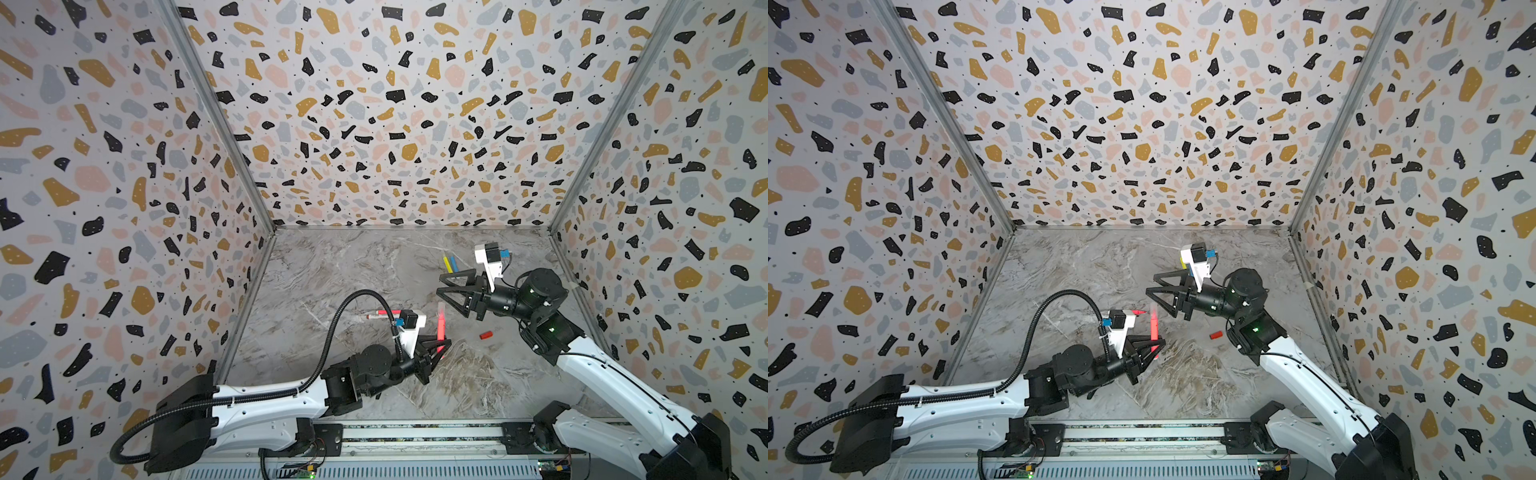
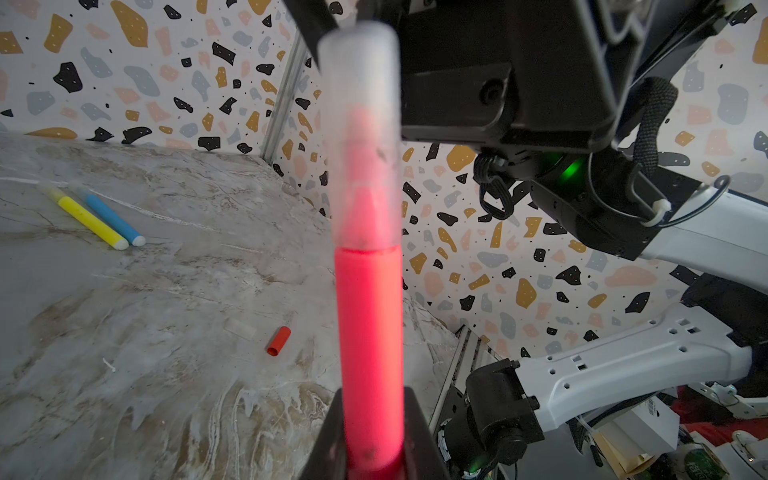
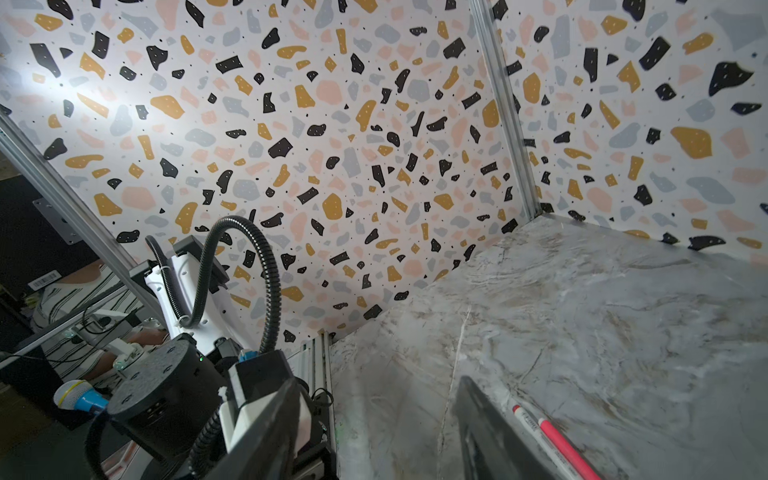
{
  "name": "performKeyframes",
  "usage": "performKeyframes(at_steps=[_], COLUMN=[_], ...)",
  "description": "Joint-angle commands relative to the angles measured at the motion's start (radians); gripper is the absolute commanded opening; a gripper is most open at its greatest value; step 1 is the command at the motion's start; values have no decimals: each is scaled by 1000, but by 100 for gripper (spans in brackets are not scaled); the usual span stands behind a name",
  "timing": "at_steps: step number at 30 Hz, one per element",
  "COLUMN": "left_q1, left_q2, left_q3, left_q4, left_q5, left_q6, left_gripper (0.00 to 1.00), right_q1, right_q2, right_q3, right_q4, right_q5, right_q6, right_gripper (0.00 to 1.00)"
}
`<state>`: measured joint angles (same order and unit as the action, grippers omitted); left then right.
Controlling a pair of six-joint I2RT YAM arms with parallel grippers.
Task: Insert the pens into the pen caps
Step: 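Open the right gripper and draw it back from the capped highlighter, then move the right gripper back toward the capped pink highlighter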
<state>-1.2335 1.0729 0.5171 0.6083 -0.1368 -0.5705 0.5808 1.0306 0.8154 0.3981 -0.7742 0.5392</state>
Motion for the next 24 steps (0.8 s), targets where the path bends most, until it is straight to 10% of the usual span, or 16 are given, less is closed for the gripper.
performKeyframes(at_steps=[1,24], left_q1=[3,3], left_q2=[5,-77], left_q3=[18,10], left_q4=[56,31], left_q5=[16,-102], left_q6=[17,17], left_gripper=[0,0], right_q1=[16,80], right_q2=[-1,-41], right_q3=[20,-116], right_q4=[-62,-119], right_q5=[-18,17], right_q6=[-48,-71], right_gripper=[59,10])
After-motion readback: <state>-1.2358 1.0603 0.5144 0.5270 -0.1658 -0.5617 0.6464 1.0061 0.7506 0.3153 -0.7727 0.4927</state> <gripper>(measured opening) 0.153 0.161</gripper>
